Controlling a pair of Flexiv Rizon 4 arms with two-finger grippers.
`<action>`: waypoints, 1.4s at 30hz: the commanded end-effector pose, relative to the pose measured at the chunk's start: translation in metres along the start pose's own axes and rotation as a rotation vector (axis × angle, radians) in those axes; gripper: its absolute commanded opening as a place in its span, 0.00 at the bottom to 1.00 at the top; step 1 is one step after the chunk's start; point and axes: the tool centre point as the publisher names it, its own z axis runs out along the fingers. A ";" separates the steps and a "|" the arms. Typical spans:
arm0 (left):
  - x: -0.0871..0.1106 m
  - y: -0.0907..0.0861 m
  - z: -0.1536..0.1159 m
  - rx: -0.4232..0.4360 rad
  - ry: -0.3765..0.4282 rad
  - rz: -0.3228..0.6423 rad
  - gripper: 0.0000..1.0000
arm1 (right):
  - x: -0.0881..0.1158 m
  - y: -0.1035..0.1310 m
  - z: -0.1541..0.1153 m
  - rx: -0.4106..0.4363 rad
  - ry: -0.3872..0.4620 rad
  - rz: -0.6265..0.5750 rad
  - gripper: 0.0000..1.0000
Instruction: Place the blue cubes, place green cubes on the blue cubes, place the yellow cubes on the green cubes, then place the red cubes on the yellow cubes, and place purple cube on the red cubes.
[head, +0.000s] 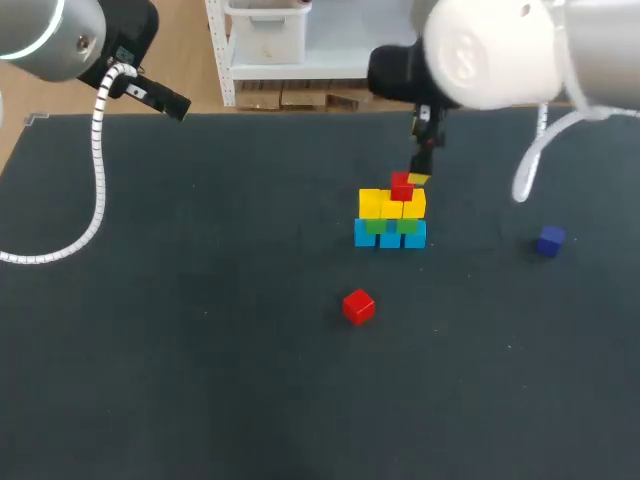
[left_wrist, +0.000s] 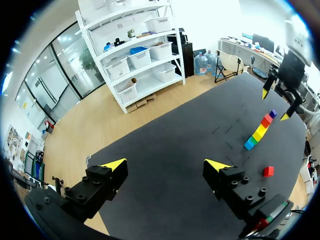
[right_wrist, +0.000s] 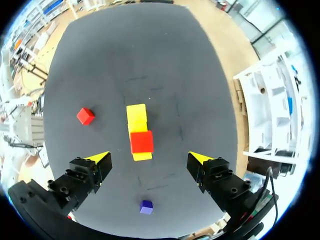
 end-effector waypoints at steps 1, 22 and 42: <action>0.000 0.001 0.001 0.003 -0.001 0.001 1.00 | 0.032 0.008 -0.016 0.120 -0.126 0.074 1.00; 0.000 0.001 0.001 0.003 -0.001 0.001 1.00 | 0.122 -0.007 -0.064 0.349 -0.443 0.352 1.00; 0.000 0.001 0.001 0.003 -0.001 0.001 1.00 | 0.178 -0.025 -0.086 0.493 -0.475 0.501 1.00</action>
